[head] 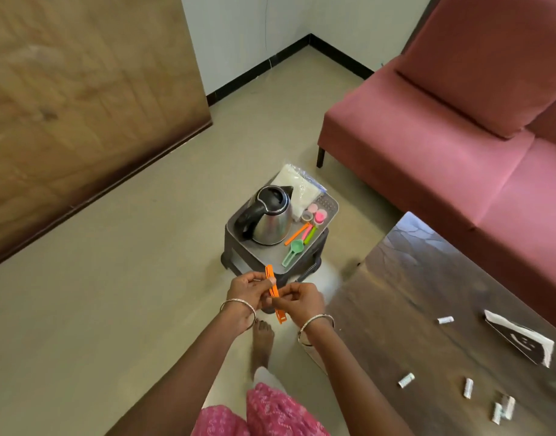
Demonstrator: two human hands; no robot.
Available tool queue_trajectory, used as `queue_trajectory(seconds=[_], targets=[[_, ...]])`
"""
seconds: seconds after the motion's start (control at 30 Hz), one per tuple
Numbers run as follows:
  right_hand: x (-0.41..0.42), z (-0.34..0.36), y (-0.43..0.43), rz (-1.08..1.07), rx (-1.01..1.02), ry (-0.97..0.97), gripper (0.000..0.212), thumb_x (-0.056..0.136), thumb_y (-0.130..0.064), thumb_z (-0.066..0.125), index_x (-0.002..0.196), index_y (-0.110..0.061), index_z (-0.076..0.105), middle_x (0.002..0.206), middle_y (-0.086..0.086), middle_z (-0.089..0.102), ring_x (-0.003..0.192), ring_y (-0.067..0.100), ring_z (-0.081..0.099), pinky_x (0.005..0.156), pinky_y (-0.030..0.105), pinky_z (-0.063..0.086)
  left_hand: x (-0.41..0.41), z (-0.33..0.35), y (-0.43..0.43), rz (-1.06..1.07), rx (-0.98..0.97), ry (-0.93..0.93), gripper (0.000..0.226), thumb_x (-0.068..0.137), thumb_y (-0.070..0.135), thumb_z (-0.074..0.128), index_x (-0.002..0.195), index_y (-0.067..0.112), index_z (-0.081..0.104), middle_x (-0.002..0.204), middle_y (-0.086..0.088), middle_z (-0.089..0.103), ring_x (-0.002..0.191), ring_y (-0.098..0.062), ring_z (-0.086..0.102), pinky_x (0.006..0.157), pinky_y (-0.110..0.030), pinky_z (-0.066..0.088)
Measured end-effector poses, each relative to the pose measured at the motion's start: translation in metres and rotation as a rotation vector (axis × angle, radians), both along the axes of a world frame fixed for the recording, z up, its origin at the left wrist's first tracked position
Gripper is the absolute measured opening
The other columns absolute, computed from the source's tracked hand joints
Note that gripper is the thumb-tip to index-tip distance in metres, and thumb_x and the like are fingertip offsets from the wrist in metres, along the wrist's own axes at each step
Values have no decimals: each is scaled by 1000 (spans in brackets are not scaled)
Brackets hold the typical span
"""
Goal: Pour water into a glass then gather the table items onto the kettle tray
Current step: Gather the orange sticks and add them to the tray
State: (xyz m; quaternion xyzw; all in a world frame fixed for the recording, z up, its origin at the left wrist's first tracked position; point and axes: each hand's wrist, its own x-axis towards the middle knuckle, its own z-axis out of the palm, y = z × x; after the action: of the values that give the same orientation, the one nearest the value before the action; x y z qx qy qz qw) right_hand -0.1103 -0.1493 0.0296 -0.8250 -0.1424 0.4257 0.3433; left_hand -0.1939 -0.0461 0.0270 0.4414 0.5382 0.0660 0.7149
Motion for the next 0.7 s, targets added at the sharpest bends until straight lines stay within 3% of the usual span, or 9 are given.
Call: queue_trajectory(seconds=[0.1,0.23,0.37,0.47,0.57,0.7], targets=[[23,-12,25,-24,-80,-28,16,72,-32,82,62,-27,71,61,-7,70,59,5,63,58,23,50,25,-13,22,-68,-12,48,11,85,8,69,94,4,65,71,-11,65,60,-20,58,73,-42,57],[56,-27,49,-59,-158,-21,18,71,-29,81,58,-25,69,62,-2,71,62,12,64,68,30,55,53,-24,49,-116,-69,67,9,87,10,67,95,6,65,74,-11,67,54,-14,59,58,-30,55],[94,-40,63,-10,-250,-160,20,72,-23,76,58,-27,64,64,-2,69,73,19,69,70,31,56,65,-40,73,-88,-48,121,2,89,6,61,89,6,64,73,-11,61,54,-16,50,52,-27,47],[124,-51,71,160,-357,-296,5,80,-24,69,75,-24,70,79,1,72,82,25,68,73,33,56,65,-55,87,-85,-82,172,6,90,3,59,85,6,62,68,-12,59,50,-16,48,43,-21,41],[148,-70,78,418,-476,-546,17,87,-18,59,98,-19,71,98,7,70,101,32,63,77,35,51,60,-71,96,-87,-141,217,8,90,1,58,84,5,61,67,-12,57,46,-15,46,42,-20,39],[169,-97,93,798,-494,-806,19,92,-13,55,108,-17,65,110,6,66,116,31,51,81,38,45,53,-88,103,-120,-151,266,8,90,2,58,84,5,62,66,-11,59,44,-14,47,45,-21,43]])
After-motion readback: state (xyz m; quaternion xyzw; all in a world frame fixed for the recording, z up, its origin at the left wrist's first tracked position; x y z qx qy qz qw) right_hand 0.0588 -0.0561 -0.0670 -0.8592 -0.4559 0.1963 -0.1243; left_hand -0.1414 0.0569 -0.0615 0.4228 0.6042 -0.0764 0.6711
